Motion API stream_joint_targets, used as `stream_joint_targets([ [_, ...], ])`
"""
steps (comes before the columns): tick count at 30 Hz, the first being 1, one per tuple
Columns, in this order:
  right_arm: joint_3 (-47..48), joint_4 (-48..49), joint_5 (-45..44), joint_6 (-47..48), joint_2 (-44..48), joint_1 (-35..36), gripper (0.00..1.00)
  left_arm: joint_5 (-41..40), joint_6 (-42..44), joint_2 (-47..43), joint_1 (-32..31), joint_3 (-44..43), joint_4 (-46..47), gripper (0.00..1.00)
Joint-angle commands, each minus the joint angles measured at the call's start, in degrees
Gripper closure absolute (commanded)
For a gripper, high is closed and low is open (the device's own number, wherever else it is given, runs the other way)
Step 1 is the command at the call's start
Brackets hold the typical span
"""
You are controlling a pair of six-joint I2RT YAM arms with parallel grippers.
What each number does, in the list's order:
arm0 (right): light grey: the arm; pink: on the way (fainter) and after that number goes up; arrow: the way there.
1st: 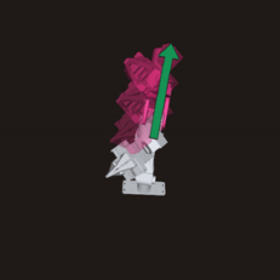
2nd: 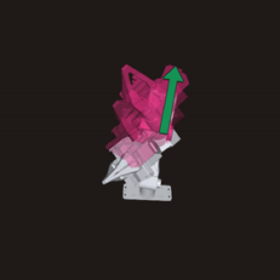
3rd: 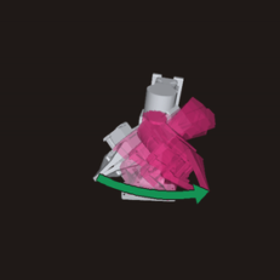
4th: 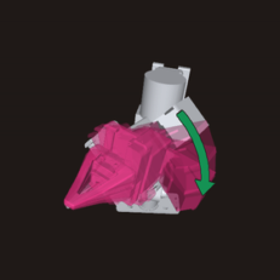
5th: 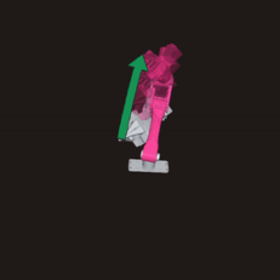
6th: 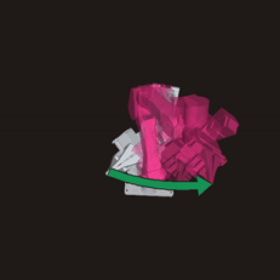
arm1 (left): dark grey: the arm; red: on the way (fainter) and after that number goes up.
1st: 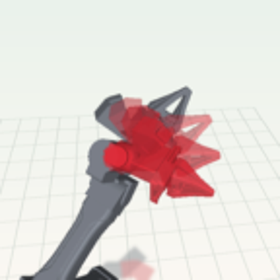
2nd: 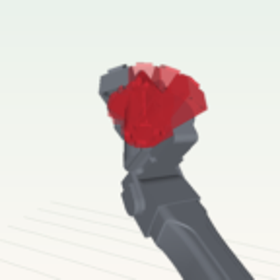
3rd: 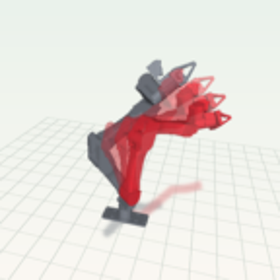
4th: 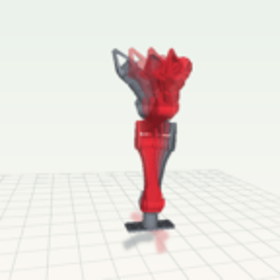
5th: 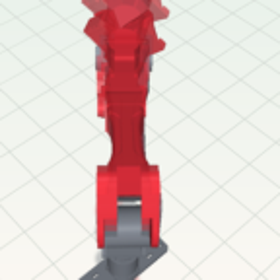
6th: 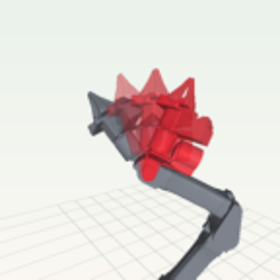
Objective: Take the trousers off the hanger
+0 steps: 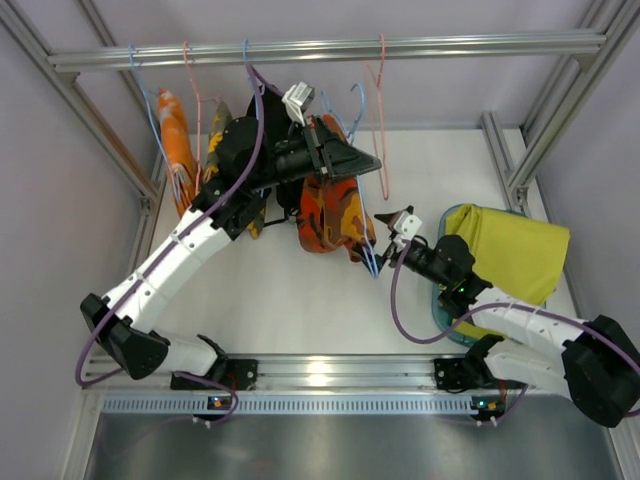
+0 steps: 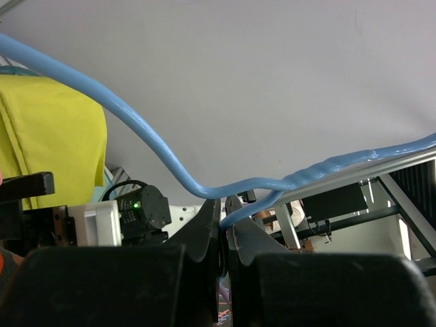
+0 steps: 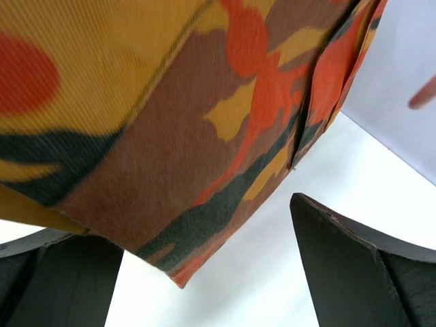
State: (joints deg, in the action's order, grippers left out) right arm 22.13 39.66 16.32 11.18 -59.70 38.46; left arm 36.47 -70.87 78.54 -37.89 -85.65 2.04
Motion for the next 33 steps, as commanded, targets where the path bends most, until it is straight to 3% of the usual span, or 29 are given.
stream_joint_targets([
  [1, 0.5, 6.0, -0.1, 1.9, -1.4, 0.8, 0.01, 0.7, 1.9, -1.3, -0.1, -6.2, 10.6, 1.0],
  [10, 2.8, 8.3, -5.3, 3.9, -6.3, 0.8, 0.01, 0.7, 1.7, -0.5, -0.3, -9.7, 10.8, 1.0],
  [19, 6.3, 7.5, -15.0, -1.2, -6.7, -1.2, 0.01, 0.6, 1.5, -0.8, -0.4, -9.3, 10.7, 1.0],
  [33, 10.4, 7.4, -10.3, -4.6, -2.0, -2.2, 0.01, -0.3, 2.0, -1.1, -0.4, -7.8, 10.1, 1.0],
])
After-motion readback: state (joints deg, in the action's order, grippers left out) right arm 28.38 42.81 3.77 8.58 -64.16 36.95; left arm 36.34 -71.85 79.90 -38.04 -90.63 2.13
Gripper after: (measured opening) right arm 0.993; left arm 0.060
